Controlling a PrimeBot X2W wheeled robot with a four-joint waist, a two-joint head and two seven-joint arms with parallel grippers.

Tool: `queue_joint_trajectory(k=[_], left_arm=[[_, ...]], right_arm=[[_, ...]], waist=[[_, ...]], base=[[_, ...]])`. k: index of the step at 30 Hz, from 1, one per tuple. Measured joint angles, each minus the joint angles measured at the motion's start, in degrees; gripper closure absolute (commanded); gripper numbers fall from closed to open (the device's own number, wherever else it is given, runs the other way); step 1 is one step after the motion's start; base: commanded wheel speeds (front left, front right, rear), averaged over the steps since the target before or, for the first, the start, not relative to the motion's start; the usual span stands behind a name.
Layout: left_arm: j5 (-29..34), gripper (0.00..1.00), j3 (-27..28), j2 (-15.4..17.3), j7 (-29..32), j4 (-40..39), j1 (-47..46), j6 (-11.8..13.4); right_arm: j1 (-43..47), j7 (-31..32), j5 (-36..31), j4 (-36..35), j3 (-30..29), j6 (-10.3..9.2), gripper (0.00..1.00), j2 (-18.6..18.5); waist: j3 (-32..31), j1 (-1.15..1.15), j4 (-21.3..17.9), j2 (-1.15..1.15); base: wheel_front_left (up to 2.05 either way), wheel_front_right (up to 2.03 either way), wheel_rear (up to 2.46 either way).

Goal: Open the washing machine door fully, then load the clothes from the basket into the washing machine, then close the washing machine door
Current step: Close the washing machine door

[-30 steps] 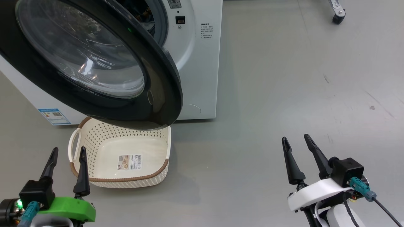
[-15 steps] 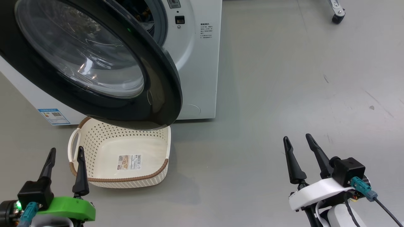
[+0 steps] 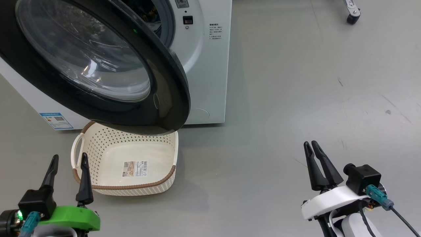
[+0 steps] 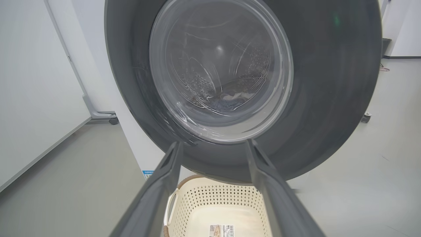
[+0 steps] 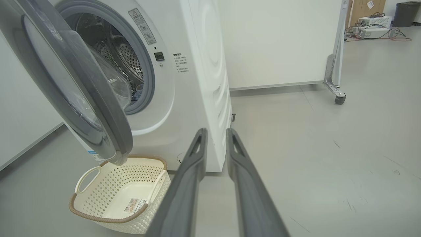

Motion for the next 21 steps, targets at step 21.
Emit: queue_joint_trajectory(k=[21], left_arm=[[1.4,0.00,0.4,-1.8,0.0,0.1,0.1,-1.9]], right_arm=[[-9.4,0.0,3.4,-24.4,14.4,0.00,1.00,0.0]], waist=[[0.1,0.00,1.9,0.00]], base=[[0.00,0.00,0.00]])
